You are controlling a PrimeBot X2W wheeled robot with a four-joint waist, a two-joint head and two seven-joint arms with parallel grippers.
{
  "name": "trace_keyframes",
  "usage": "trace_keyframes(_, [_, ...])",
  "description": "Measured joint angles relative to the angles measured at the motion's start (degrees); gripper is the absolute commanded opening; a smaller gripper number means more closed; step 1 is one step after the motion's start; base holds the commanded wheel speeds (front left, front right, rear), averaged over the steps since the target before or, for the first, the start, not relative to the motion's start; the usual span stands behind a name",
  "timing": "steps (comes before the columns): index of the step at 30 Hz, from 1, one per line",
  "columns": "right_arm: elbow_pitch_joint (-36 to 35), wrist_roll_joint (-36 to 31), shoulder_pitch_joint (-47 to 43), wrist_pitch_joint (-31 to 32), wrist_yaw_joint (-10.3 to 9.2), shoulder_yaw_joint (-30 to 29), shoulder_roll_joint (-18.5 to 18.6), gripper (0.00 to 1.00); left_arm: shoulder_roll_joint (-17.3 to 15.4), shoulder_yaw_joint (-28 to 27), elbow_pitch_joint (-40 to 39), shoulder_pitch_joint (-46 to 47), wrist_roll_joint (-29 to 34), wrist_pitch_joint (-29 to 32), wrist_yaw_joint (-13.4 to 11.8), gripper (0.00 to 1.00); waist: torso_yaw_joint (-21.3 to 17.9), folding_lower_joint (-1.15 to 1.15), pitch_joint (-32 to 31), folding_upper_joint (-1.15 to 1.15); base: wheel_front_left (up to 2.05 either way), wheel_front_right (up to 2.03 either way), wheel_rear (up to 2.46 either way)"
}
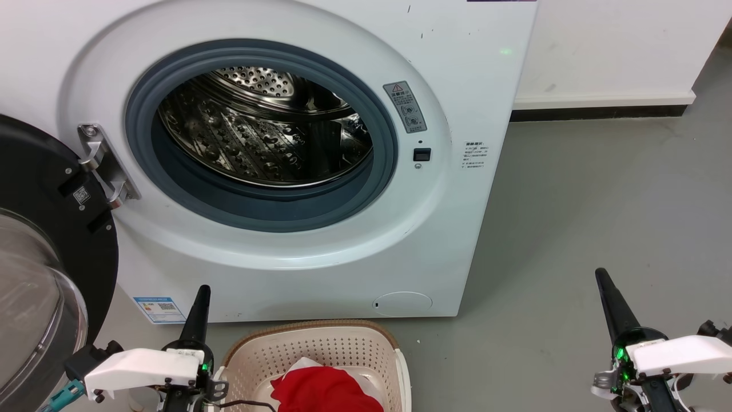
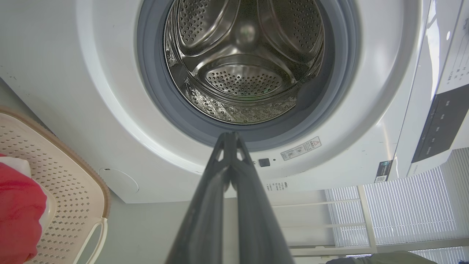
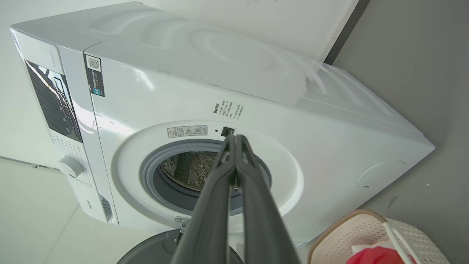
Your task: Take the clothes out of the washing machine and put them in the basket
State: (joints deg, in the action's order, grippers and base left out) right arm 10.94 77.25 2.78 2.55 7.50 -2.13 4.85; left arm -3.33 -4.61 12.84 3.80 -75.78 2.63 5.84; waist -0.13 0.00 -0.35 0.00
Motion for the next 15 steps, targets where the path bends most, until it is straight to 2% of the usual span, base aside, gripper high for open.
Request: trace_keyframes(15, [1.2, 7.4, 1.1, 0.8, 0.00, -0.9, 0.0, 0.00, 0.2, -0.9, 0.5, 1.1, -7.2, 1.7, 0.7, 0.00, 0.1, 0.00, 0.2, 0.00, 0.00, 0.00, 0.00])
